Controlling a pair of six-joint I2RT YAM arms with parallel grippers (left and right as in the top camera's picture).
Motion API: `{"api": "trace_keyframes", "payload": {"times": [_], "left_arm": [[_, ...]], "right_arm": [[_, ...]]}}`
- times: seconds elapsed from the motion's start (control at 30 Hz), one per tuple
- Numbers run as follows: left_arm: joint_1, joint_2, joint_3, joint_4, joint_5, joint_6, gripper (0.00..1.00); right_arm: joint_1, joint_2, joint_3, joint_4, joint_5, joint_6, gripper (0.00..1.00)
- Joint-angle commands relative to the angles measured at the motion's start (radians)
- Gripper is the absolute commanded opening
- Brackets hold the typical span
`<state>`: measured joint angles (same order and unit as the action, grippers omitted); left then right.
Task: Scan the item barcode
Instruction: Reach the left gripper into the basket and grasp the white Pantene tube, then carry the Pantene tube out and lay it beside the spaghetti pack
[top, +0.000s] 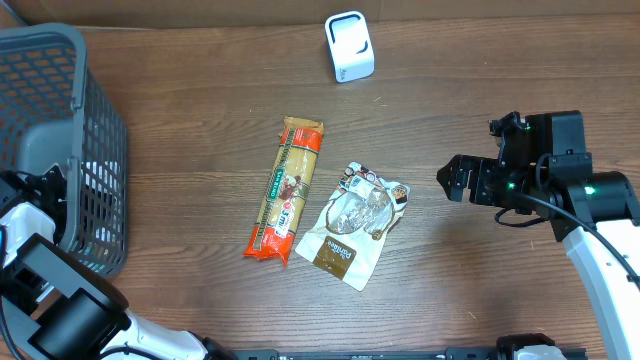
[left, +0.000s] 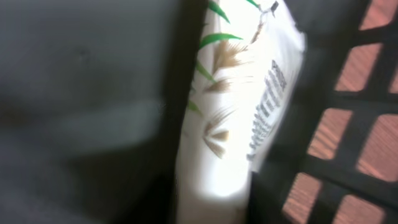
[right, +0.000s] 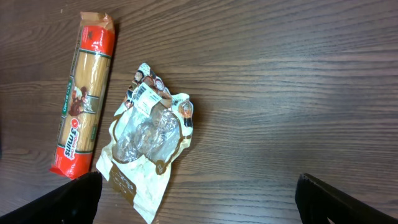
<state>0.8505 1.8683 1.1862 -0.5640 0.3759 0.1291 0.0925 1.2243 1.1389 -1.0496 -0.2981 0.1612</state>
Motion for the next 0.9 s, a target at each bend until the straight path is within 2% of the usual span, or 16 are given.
{"api": "trace_keyframes", "payload": {"times": [0.0, 0.2, 0.6, 0.73, 0.87], "left_arm": [[0.002, 0.045, -0.012, -0.007, -0.055, 0.006, 0.04], [0.002, 0.045, 0.137, -0.108, -0.054, 0.002, 0.04], [-0.015, 0.043, 0.796, -0.546, 0.011, -0.078, 0.04], [-0.061, 0.035, 1.023, -0.662, 0.068, -0.088, 0.04], [-0.186, 0.006, 1.218, -0.792, 0.093, -0.087, 0.04]], "right_arm": [[0.004, -0.001, 0.026, -0.003, 0.008, -0.005, 1.0], [0.004, -0.001, 0.026, -0.008, 0.008, -0.005, 1.0], [0.004, -0.001, 0.026, -0.007, 0.008, -0.005, 1.0], [0.004, -0.001, 0.026, -0.008, 0.008, -0.005, 1.0], [0.004, -0.001, 0.026, -0.008, 0.008, -0.005, 1.0]]}}
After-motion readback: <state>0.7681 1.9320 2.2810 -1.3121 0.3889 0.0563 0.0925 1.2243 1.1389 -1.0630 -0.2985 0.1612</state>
